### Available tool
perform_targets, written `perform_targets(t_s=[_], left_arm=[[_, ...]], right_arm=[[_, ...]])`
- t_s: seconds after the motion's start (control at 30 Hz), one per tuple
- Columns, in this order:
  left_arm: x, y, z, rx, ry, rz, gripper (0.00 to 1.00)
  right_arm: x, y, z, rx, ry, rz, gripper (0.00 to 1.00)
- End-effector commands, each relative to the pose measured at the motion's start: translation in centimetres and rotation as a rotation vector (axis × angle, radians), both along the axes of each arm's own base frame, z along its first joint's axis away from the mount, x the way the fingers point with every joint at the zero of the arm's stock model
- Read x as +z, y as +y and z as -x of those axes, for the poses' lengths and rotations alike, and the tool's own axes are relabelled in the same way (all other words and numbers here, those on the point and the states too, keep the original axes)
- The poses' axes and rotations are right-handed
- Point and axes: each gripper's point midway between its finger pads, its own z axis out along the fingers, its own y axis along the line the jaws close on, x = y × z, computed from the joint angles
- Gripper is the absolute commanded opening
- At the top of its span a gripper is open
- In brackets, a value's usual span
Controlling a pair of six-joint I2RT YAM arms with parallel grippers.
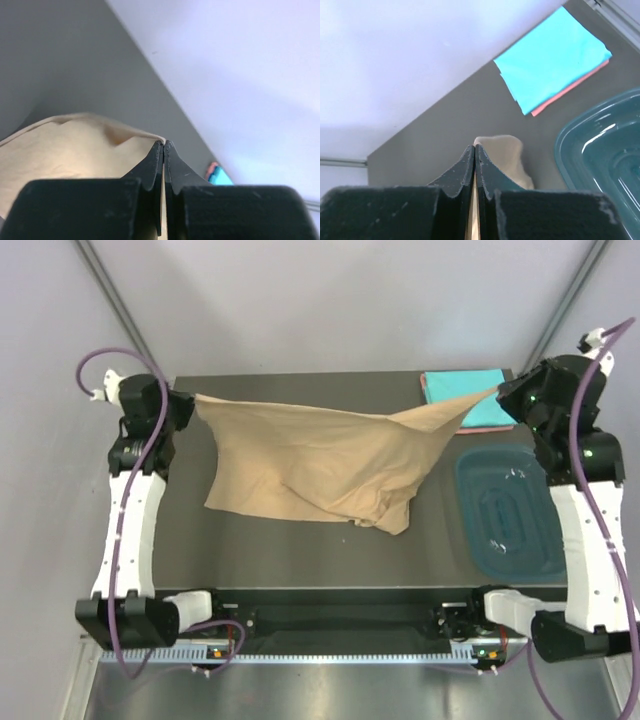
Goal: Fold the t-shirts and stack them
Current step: Flatten the tshirt out
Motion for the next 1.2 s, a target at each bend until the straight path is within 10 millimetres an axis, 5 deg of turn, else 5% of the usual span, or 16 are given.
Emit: perform_targets(t_s=[0.0,0.23,0.43,0.57,0.67,0.8,0.83,0.87,0.93,1.0,1.03,1.1,1.17], left_arm=[[5.2,-0.3,2.9,-0.015,-0.117,-0.012,0.00],[16.4,-1.8,11.6,-0.054,-0.406,0.019,0.00],[23.1,-1.7,19.3,-0.030,-0.575,-0.016,0.00],[25.5,-1.7,21.8,-0.022,-0.629,-0.040,0.00],[26.3,-1.2,22.5,0.005,-0.645,-0.061,0.00],[24.3,-1.8,18.6,-0.046,-0.578,-0.068,0.00],[22.4,-2.2,15.5,-0.084,-0.523,-0.061,0.00],[21.3,-2.7,13.9,-0.118,-0.489,-0.050,0.00],[17.2,-4.4,9.0,-0.226,-0.372,0.004,0.00],[15.2,-5.0,5.9,-0.264,-0.332,0.025,0.00],[13.0,-5.0,3.2,-0.262,-0.269,0.040,0.00],[12.8,-5.3,0.6,-0.272,-0.265,0.043,0.00],[10.8,-5.7,-3.2,-0.275,-0.207,0.048,0.00]], right_arm=[[4.6,-0.4,3.9,0.019,-0.107,0.017,0.00],[10.7,-0.3,14.1,0.047,-0.343,-0.049,0.00],[15.0,0.0,22.3,0.078,-0.552,-0.156,0.00],[17.4,0.7,25.3,0.127,-0.647,-0.216,0.00],[18.2,1.2,25.3,0.157,-0.663,-0.220,0.00],[16.9,2.1,20.3,0.188,-0.568,-0.190,0.00],[17.2,2.5,19.0,0.203,-0.581,-0.187,0.00],[15.2,3.5,15.7,0.242,-0.511,-0.196,0.00],[15.4,4.7,12.5,0.298,-0.530,-0.204,0.00],[13.7,6.3,7.2,0.359,-0.451,-0.230,0.00],[12.3,6.9,3.0,0.370,-0.398,-0.240,0.00],[13.2,7.5,-0.1,0.382,-0.394,-0.223,0.00],[13.1,7.9,-5.4,0.372,-0.352,-0.192,0.00]])
